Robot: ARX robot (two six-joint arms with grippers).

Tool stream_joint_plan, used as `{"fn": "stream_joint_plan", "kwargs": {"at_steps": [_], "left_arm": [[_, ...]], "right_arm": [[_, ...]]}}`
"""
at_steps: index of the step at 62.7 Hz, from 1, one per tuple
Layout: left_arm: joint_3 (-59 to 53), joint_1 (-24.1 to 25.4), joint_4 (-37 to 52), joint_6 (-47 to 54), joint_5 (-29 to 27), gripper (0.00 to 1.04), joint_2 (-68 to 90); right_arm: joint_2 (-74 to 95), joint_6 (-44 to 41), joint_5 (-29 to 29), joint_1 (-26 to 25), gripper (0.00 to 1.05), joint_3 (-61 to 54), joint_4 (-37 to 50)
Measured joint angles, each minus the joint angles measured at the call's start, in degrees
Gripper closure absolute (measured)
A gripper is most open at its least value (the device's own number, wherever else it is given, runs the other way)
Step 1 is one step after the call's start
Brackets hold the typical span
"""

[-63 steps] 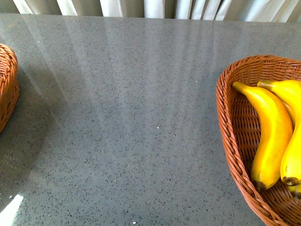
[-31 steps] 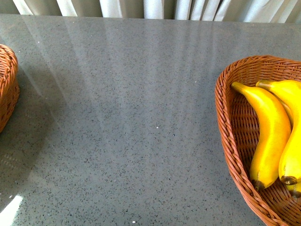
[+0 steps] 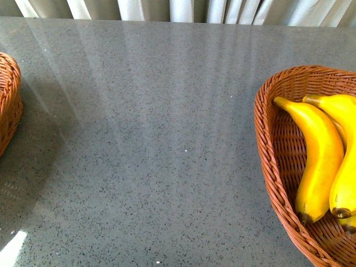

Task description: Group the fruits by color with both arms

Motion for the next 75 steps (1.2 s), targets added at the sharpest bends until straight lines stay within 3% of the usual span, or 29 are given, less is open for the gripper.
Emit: {"fn": "stream_joint_plan", "kwargs": {"at_steps": [29, 35, 71, 75], "left_arm": [[0.0, 0.0, 0.0, 0.0, 0.0, 0.09, 0.0], [0.0, 0.0, 0.0, 0.0, -0.02, 0.09, 0.0], [0.0, 0.0, 0.0, 0.0, -0.02, 0.09, 0.0], [0.0, 0.0, 0.0, 0.0, 0.0, 0.09, 0.0]], "right_arm": [[-8.79, 0.0, 0.0, 0.0, 1.03, 0.0, -8.79], [-16.59, 0.0, 0.04, 0.0, 1.03, 0.0, -17.92], [-18.18, 0.0, 0.02, 0.0, 1.03, 0.0, -18.49], [-18.18, -0.11, 0.02, 0.0, 0.94, 0.0, -18.51]]}}
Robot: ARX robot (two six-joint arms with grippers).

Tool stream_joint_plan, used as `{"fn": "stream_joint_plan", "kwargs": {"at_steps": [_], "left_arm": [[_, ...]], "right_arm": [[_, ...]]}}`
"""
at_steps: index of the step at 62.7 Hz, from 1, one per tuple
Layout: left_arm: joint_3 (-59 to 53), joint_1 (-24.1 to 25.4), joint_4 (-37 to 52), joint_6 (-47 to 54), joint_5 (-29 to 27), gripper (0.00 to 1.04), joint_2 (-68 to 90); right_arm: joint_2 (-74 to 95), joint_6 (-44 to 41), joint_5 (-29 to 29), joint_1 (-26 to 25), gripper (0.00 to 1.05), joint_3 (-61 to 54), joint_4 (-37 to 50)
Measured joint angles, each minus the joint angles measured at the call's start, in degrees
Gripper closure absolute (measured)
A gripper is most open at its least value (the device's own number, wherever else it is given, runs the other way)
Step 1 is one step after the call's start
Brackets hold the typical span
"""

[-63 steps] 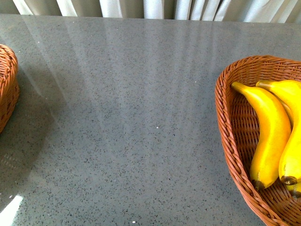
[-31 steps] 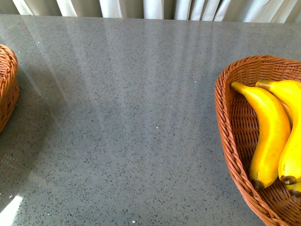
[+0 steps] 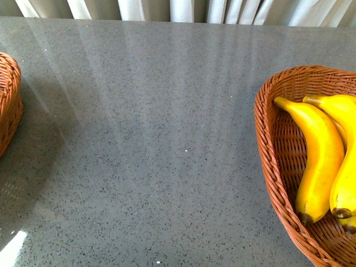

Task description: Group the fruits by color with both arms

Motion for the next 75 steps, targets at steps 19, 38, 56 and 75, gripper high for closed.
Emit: {"fn": "stream_joint_plan", "kwargs": {"at_steps": [19, 38, 56, 75], "left_arm": [[0.0, 0.0, 0.0, 0.0, 0.0, 0.09, 0.0], [0.0, 0.0, 0.0, 0.0, 0.0, 0.09, 0.0], [0.0, 0.0, 0.0, 0.0, 0.0, 0.09, 0.0], [0.0, 0.0, 0.0, 0.0, 0.0, 0.09, 0.0]], "right_arm": [[-0.02, 0.0, 0.0, 0.0, 0.39, 0.0, 0.02], [-0.02, 0.0, 0.0, 0.0, 0.09, 0.0, 0.02], [-0.02, 0.0, 0.0, 0.0, 0.09, 0.0, 0.02], [-0.02, 0.0, 0.0, 0.0, 0.09, 0.0, 0.02]]}}
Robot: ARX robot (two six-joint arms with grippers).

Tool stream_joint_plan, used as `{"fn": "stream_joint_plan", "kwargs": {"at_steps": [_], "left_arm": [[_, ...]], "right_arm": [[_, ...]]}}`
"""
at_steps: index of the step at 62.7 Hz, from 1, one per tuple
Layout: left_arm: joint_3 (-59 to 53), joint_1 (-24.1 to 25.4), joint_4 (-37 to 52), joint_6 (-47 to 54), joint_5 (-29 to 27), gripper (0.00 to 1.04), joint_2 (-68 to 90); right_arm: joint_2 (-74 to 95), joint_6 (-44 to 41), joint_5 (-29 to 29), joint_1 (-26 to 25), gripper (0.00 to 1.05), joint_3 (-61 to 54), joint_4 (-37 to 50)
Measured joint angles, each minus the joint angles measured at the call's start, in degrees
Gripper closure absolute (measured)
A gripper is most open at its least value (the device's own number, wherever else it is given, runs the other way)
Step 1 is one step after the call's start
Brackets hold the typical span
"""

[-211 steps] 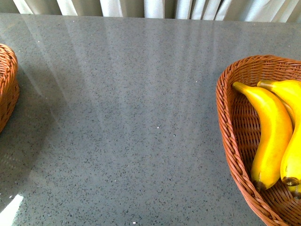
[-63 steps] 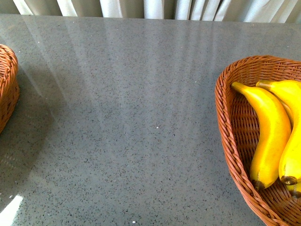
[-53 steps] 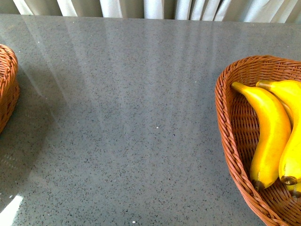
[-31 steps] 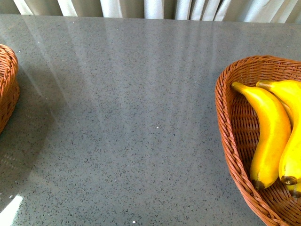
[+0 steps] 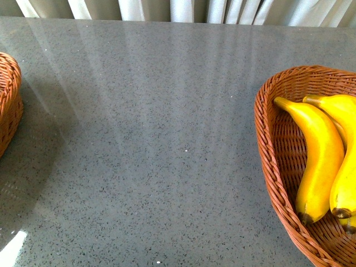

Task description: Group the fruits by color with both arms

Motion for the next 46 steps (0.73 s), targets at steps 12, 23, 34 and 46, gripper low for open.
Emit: {"fn": "stream_joint_plan", "kwargs": {"at_steps": [12, 23, 34, 46], "left_arm": [[0.0, 0.0, 0.0, 0.0, -0.02, 0.09, 0.0], [0.0, 0.0, 0.0, 0.0, -0.02, 0.09, 0.0], [0.0, 0.0, 0.02, 0.0, -0.02, 0.09, 0.0], [0.0, 0.0, 0.02, 0.0, -0.02, 0.09, 0.0]], "right_arm": [[0.0, 0.0, 0.0, 0.0, 0.09, 0.0, 0.0], [0.0, 0.0, 0.0, 0.0, 0.09, 0.0, 0.0], [0.0, 0.0, 0.0, 0.0, 0.09, 0.0, 0.0], [0.0, 0.0, 0.0, 0.0, 0.09, 0.0, 0.0]]}}
